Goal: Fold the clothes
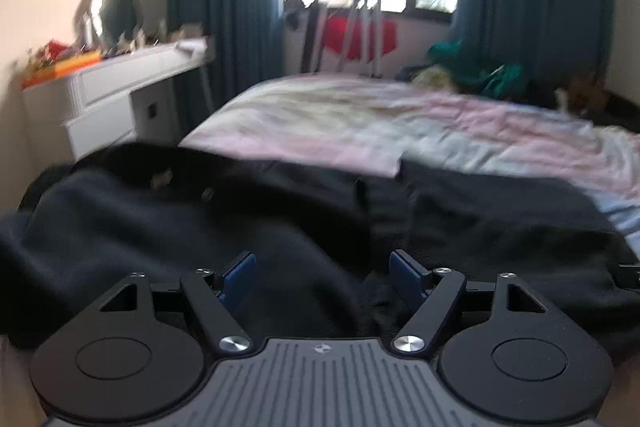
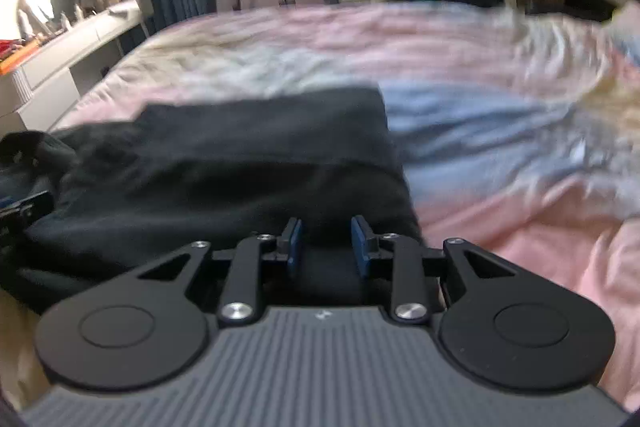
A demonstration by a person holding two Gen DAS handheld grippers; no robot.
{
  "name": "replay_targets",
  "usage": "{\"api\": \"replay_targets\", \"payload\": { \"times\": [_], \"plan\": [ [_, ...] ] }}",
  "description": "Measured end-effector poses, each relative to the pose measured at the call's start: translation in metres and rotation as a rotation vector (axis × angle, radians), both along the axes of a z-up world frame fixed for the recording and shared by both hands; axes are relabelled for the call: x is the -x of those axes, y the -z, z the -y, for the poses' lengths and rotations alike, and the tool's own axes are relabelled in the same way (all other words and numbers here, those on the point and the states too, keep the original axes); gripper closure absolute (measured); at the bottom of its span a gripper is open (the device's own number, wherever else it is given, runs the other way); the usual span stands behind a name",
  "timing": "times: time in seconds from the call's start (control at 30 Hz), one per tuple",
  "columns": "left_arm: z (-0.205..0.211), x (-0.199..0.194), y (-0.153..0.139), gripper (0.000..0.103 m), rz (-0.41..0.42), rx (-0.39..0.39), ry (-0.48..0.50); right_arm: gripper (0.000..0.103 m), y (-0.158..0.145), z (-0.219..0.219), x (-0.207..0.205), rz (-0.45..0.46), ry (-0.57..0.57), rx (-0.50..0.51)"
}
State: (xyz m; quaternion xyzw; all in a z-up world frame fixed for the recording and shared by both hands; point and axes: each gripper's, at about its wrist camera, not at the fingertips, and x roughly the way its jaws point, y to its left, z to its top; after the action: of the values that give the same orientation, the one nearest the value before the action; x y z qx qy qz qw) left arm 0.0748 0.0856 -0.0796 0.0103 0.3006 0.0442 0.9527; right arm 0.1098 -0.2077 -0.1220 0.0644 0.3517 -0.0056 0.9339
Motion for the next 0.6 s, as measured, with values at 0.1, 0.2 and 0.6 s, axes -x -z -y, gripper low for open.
{"api": "replay_targets", "payload": {
  "times": [0.1,0.2,0.6],
  "plan": [
    [-0.010,0.001,0.007,0.029,-0.019,0.024,-0.030,0.074,0.009,-0.001,-0.004,-0.018,0.009,-0.004],
    [-0.022,0.005,0.003,0.035,-0.015,0.083,-0.057,0.074,0.007,-0.001,0.000,-0.008,0.010,0.005],
    [-0.139,0.059,-0.043,0.004,-0.063,0.625,-0.250,0.075,-0.006,0.010,0.020,0.004,0.034,0.017]
  ]
}}
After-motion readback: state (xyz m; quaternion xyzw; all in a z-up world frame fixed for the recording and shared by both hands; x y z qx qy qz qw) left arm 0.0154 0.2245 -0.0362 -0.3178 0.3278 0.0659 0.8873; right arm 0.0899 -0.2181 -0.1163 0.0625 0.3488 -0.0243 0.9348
